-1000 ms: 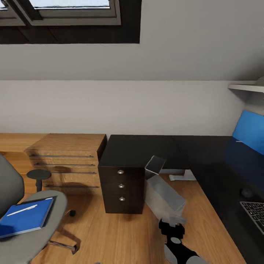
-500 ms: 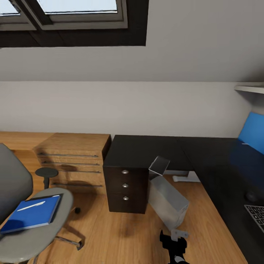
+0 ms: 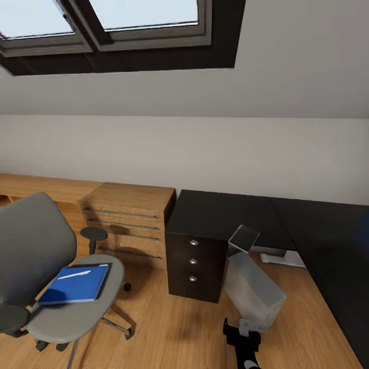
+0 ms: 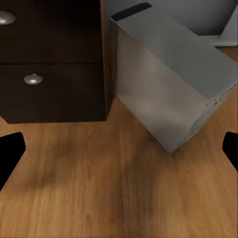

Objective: In the bedroom, organize the workspace by keeping the computer under the desk, ensuring the monitor is on the desk, placing the keyboard on the desk next to the monitor, placing the mouse on the desk next to the keyboard, moving the folder from the swivel chair onto the desk next to the mouse, stacking the notebook on top of the folder with the pen on top of the notebook, and positioning the swivel chair next to the desk.

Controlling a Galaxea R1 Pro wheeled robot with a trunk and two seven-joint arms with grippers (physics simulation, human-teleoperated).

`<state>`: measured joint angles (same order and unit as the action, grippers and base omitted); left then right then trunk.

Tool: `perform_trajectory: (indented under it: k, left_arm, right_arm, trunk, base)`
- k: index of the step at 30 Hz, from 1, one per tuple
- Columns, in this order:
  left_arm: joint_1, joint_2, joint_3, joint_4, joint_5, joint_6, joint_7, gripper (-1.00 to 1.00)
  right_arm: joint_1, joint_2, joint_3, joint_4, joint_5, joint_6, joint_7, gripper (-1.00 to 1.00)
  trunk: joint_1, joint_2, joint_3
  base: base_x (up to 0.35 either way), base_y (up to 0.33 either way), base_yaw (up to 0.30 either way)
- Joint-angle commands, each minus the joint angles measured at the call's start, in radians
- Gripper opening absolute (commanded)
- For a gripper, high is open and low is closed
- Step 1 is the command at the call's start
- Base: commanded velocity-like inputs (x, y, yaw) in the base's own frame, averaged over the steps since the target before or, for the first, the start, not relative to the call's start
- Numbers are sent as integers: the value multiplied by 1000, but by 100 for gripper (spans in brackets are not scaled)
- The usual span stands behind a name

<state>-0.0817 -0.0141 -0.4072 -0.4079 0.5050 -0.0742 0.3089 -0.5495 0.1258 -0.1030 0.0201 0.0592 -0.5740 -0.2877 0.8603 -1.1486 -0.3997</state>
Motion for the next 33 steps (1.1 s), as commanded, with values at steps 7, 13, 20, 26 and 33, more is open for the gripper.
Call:
perform_trajectory:
  k: [7, 13, 20, 26, 33]
  left_arm:
    - [-1, 0, 2, 2, 13, -132, 10, 100]
    - [1, 25, 14, 2, 40, -648, 16, 100]
    - [34, 81, 17, -81, 89, -832, 13, 100]
    - [96, 149, 17, -225, 107, -814, 13, 100]
    - [205, 248, 16, -468, 228, -653, 13, 100]
  right_arm:
    - [-1, -1, -7, 2, 7, -6, -2, 100]
    - [23, 2, -6, 1, 12, -96, -2, 100]
    - [29, 1, -6, 1, 13, -120, -2, 100]
    - [29, 0, -6, 1, 13, -119, -2, 100]
    - [29, 0, -6, 1, 13, -119, -2, 100]
  trunk:
    - [-27, 49, 21]
    - [-50, 91, 40]
    - [-77, 140, 62]
    - [-100, 182, 81]
    - [-127, 231, 102]
  base:
    - [0, 0, 281]
    - [0, 0, 281]
    - [0, 0, 284]
    - [0, 0, 284]
    - [0, 0, 284]
